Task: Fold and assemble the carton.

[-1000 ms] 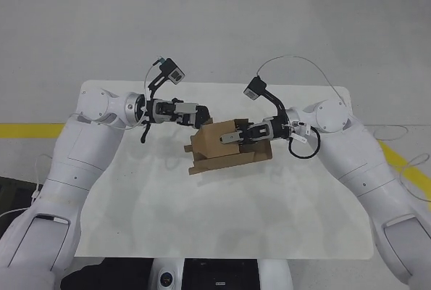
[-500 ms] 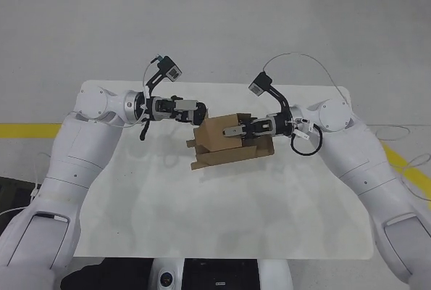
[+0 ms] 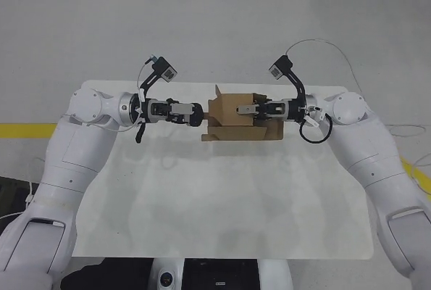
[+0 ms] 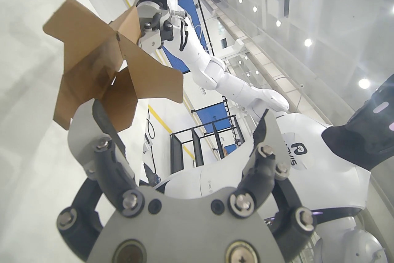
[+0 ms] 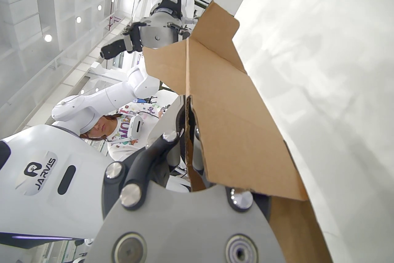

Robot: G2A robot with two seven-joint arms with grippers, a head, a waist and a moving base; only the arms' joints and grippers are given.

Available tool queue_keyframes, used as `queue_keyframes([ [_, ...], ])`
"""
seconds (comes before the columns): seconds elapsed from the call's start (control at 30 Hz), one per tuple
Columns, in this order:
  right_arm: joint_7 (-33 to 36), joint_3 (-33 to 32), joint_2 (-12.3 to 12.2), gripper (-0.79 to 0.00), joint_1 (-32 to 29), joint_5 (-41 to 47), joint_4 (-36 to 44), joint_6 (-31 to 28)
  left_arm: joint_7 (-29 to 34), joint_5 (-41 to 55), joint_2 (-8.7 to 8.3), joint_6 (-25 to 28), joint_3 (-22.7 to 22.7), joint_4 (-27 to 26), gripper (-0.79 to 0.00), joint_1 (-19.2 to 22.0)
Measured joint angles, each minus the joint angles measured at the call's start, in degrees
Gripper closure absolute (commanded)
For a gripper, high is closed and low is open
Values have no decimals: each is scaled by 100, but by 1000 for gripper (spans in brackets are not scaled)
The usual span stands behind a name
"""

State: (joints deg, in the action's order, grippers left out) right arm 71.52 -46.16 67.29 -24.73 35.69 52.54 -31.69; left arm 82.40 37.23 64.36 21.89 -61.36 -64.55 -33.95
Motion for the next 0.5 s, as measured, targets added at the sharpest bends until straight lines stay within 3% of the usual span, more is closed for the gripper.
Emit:
queue_keyframes([
  [0.5,-1050,-63,167,0,50,-416,-200,-4,-19,99,111,19,289,48,-785,62],
])
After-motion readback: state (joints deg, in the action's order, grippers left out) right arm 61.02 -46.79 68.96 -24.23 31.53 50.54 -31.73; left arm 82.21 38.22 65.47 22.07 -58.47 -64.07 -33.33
